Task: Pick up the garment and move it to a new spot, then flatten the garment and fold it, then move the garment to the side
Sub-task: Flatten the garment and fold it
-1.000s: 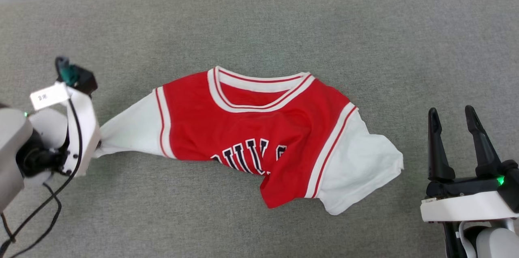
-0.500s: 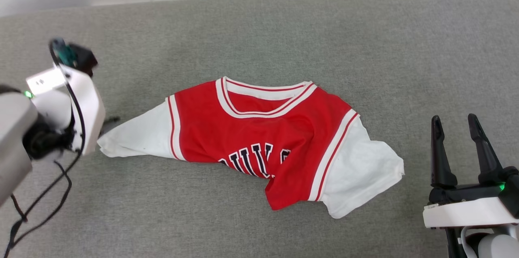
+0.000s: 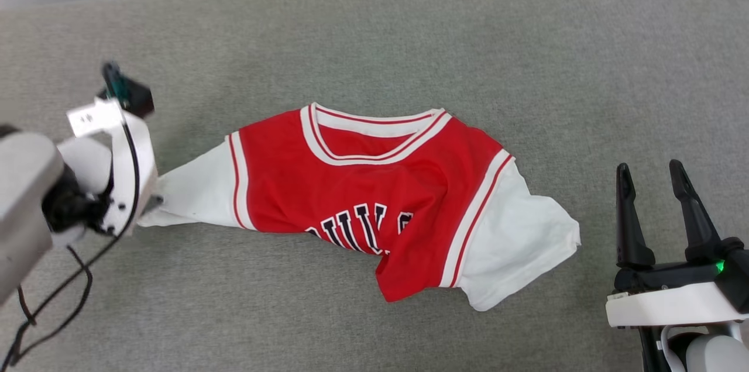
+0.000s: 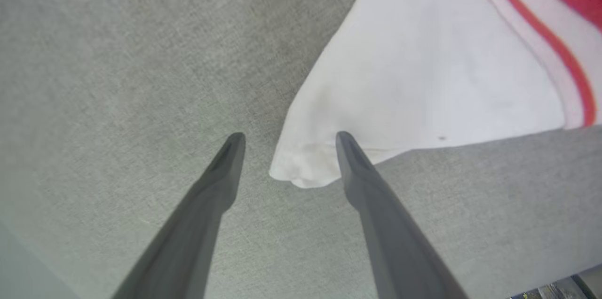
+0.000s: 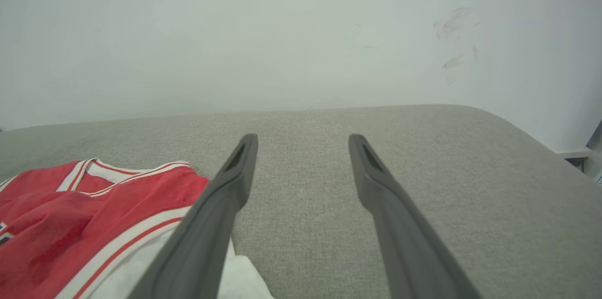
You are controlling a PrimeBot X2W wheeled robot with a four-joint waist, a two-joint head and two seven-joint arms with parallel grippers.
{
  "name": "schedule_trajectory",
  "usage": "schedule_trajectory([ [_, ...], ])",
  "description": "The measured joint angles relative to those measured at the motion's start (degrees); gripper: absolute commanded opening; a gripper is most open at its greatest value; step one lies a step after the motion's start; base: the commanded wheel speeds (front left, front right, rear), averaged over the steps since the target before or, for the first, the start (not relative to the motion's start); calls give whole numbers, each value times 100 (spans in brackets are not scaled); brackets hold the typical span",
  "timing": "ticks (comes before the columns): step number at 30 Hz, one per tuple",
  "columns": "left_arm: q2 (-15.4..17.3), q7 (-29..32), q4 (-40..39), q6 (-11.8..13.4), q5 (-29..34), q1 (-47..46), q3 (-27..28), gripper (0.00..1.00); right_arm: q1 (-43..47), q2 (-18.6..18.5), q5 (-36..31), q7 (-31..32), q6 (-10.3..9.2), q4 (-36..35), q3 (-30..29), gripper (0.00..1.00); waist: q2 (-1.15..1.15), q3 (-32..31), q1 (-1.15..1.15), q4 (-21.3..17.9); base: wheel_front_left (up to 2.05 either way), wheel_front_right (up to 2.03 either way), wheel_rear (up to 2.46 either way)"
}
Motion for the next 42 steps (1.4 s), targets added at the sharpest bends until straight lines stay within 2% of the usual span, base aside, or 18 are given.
schedule_trajectory([
  [6, -176, 111, 365, -8, 92, 347, -8, 100, -92, 1, -20, 0, 1, -5, 5, 100, 0, 151, 0, -124, 0, 0, 0],
  [7, -194, 111, 388, -8, 94, 361, -2, 72, -96, 0, -31, 0, 0, -4, 0, 100, 0, 153, 0, -133, 0, 0, 0],
  [8, -205, 108, 400, -9, 122, 368, -3, 0, -96, 1, -35, 0, 1, -4, -10, 100, 0, 146, 0, -133, 0, 0, 0],
  [14, -287, -388, 326, -33, 212, 382, -13, 0, -124, 0, -140, 0, 0, -74, -112, 100, 0, -48, 0, -64, 0, 0, 0],
  [21, -27, -1074, -181, -33, 346, 276, -13, 0, -589, -22, -995, 0, 0, -318, -40, 100, 0, -379, 0, 45, 0, 0, 0],
  [24, 14, -1216, -342, -33, 369, 259, -15, 0, -893, -316, -1106, 0, 1, -327, 63, 100, 0, -488, 0, 102, 0, 0, 0],
  [30, 7, -1390, -544, -33, 427, 304, -22, 0, -1434, -1358, -914, 57, 1, 203, 713, 100, 0, -643, 0, 176, 0, 0, 0],
  [35, -11, -1527, -616, -32, 427, 361, -21, 0, -2070, -2474, -75, 1629, 1, 301, 1894, 100, 0, -676, 0, 147, 0, 0, 0],
  [42, -35, -1600, -667, 1, 472, 361, -8, 0, -2810, -3868, 1944, 4181, 1, -37, 3683, 100, 0, -591, 0, 145, 0, 0, 0],
])
